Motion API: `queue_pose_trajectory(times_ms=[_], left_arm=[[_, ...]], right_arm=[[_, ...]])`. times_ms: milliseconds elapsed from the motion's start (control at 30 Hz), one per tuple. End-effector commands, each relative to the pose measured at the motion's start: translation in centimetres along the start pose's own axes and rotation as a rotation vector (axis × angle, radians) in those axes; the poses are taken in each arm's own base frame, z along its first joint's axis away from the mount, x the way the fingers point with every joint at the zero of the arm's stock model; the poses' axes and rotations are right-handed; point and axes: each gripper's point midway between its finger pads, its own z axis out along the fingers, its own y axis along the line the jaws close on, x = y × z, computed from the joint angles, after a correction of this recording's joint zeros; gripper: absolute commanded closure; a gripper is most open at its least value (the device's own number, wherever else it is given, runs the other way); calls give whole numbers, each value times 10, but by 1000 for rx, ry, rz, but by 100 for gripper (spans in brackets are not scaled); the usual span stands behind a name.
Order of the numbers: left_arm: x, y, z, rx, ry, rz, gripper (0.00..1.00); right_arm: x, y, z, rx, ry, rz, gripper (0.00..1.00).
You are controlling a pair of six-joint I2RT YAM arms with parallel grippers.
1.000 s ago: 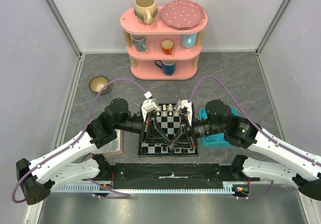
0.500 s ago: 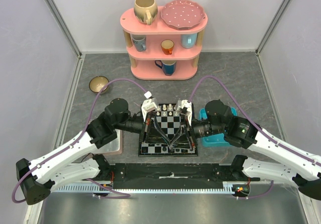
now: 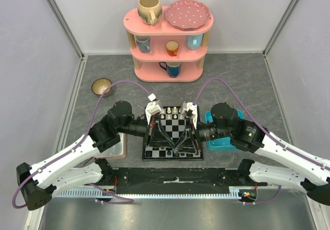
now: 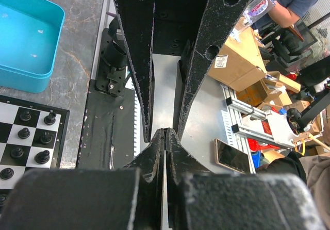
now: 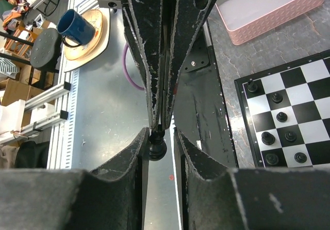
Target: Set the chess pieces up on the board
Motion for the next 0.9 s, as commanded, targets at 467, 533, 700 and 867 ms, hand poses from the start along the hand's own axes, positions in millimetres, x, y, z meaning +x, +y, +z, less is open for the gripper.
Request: queue_pose_trajectory(times_ms=[467, 533, 700, 867], left_arm=[[-7, -13, -1, 51, -8, 70, 98], [-7, -14, -1, 55, -7, 71, 98], [-7, -15, -1, 59, -6, 74, 98], [-6, -13, -1, 52, -6, 72, 98]], right_arm=[[-8, -8, -1, 53, -35, -17, 59], [-7, -9, -1, 60, -30, -16, 56], [-6, -10, 0, 65, -25, -12, 48], [-5, -8, 0, 51, -18, -7, 45]])
